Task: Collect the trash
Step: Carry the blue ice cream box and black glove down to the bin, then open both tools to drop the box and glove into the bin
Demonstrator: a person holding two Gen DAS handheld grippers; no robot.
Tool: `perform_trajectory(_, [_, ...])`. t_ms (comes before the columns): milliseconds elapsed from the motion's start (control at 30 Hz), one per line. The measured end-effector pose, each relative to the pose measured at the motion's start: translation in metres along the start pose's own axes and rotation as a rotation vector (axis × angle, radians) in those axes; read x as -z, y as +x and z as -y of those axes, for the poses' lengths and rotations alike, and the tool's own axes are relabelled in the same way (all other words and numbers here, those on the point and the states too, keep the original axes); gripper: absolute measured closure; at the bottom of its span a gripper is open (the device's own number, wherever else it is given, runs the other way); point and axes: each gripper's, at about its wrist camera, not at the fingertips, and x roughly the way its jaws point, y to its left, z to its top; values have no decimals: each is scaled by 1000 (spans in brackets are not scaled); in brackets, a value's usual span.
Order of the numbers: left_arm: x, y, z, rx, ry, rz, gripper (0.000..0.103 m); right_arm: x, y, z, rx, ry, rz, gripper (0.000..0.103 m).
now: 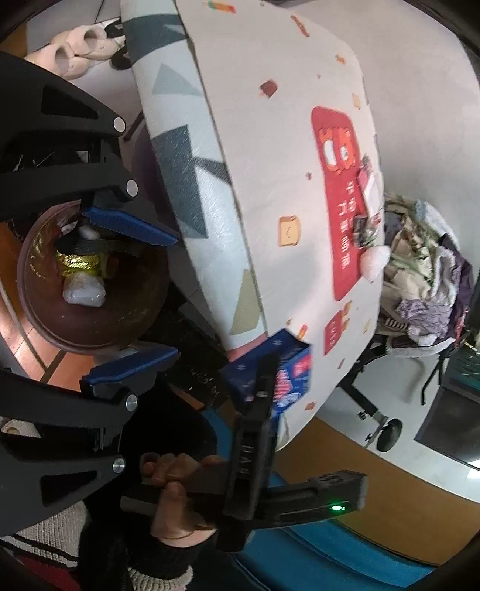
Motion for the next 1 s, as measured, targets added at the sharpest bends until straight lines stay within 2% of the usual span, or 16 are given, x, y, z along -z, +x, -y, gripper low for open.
perform_trajectory(267, [-3,-36,-11,-157,-22,147,10,28,20,-26,-22,-88,-68,21])
perform_trajectory(400, [-2,-49,-30,-218,-84,184,7,42,30,-42,-24,-179,-102,21])
perform_trajectory(633, [7,-55,-57,-255,-191,184,6,55,43,-61,-42,-287,-154,21])
perform_trajectory(1000, [12,-49,-57,-258,-200,160,6,65,53,-76,-11,-376,-197,16])
